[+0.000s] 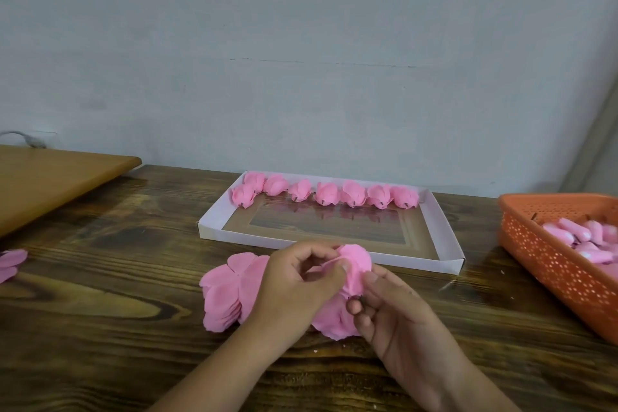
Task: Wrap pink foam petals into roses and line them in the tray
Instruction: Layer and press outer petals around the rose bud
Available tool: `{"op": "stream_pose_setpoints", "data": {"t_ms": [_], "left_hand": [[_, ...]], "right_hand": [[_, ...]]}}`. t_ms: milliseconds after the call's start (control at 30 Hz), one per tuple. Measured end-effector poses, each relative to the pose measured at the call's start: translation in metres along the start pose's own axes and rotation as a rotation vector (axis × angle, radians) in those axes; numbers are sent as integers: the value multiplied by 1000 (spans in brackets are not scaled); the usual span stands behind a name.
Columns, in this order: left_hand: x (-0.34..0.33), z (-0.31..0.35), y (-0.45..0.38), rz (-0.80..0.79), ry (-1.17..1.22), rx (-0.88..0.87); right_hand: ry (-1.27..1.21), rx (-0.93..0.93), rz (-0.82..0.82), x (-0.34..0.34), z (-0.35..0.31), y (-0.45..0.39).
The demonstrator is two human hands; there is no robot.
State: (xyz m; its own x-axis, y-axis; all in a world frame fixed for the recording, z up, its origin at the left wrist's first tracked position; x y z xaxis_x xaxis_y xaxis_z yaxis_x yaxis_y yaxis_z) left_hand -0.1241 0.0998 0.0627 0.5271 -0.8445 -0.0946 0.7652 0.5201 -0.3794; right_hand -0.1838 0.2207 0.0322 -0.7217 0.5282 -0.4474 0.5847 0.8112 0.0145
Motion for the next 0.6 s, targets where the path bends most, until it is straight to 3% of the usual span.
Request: {"op": "stream_pose_setpoints", "data": {"t_ms": [200, 433, 600], "left_hand": [[-4, -3, 2, -56, -12, 42], [2, -3, -3, -44, 150, 117], [-4, 2, -1, -165, 50, 41]], "right_hand": [[78, 13, 48, 5, 3, -3], [-83, -60, 10, 4, 3, -3], [-115, -53, -45, 3, -3, -1]]}}
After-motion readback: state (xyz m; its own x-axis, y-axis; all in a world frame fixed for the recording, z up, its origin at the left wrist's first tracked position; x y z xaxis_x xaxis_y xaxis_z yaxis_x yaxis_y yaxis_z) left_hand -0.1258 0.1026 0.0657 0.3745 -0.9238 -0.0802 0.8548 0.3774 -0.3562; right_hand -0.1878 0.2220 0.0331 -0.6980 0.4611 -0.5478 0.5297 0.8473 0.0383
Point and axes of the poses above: each hand's wrist, its own y-axis away from the middle knuckle, its own x-axis out of the back of the hand, z = x × y, the point moved 7 cm from there along -y, towards the middle knuckle, and after that the axes turned 9 degrees about y, right-handed, at the moved point
